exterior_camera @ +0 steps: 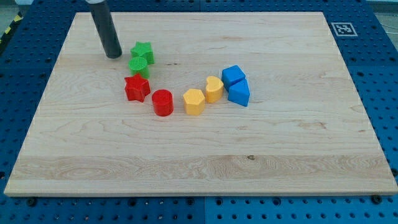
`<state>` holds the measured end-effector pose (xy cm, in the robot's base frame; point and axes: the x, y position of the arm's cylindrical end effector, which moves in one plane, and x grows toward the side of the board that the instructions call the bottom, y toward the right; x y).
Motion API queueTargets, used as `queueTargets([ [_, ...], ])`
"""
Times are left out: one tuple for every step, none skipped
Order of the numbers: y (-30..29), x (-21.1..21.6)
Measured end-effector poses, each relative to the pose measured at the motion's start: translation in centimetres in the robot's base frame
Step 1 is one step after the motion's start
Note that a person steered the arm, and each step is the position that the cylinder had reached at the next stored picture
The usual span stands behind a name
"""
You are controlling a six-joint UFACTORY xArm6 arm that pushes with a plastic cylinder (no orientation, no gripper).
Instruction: Push the green star above the yellow ehart
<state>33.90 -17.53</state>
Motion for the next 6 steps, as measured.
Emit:
queueTargets([
  [2.4, -0.3],
  [4.8, -0.9],
  [7.6, -0.9],
  [10.3, -0.2],
  [11.8, 1.1],
  [13.0, 1.8],
])
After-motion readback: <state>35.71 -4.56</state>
